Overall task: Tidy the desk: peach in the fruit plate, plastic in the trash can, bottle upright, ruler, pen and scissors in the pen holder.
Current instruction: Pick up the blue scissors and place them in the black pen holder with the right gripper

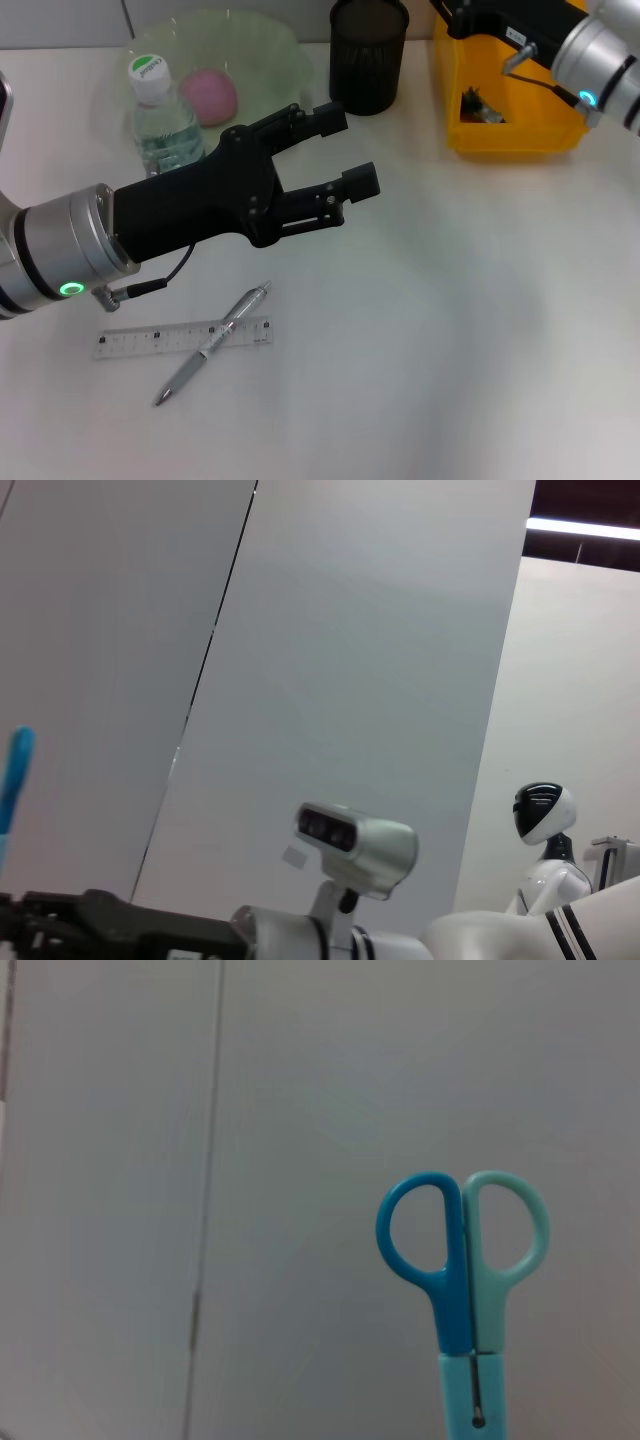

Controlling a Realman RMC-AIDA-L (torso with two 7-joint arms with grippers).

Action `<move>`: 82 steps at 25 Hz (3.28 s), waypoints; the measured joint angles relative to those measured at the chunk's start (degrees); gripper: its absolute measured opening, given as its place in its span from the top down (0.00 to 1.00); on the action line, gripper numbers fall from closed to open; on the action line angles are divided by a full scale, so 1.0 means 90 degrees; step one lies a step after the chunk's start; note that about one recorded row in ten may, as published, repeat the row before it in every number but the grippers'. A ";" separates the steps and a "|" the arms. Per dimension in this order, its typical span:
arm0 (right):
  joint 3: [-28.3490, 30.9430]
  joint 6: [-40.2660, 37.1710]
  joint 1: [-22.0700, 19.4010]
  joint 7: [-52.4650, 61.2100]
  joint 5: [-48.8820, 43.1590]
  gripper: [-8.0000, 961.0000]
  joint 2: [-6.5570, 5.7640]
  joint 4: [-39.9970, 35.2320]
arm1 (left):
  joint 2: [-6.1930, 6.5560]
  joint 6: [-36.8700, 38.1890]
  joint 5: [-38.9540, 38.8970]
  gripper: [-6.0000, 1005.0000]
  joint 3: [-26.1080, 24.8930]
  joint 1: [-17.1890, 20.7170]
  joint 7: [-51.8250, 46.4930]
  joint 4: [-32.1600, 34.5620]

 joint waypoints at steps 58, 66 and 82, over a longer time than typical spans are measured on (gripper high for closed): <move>0.0080 0.1876 0.1081 -0.0864 0.0648 0.79 0.0037 0.1258 | -0.0004 -0.0585 -0.0011 0.14 0.0018 -0.0313 -0.0166 -0.0076; 0.0419 0.2026 0.1126 -0.0863 0.0648 0.79 0.0037 0.1258 | -0.0013 -0.0585 -0.0010 0.14 0.0018 -0.0323 -0.0166 -0.0076; 0.0478 0.1804 0.1189 -0.0795 0.0738 0.79 0.0037 0.1227 | -0.0011 -0.0585 -0.0010 0.14 -0.0018 -0.0372 -0.0166 -0.0076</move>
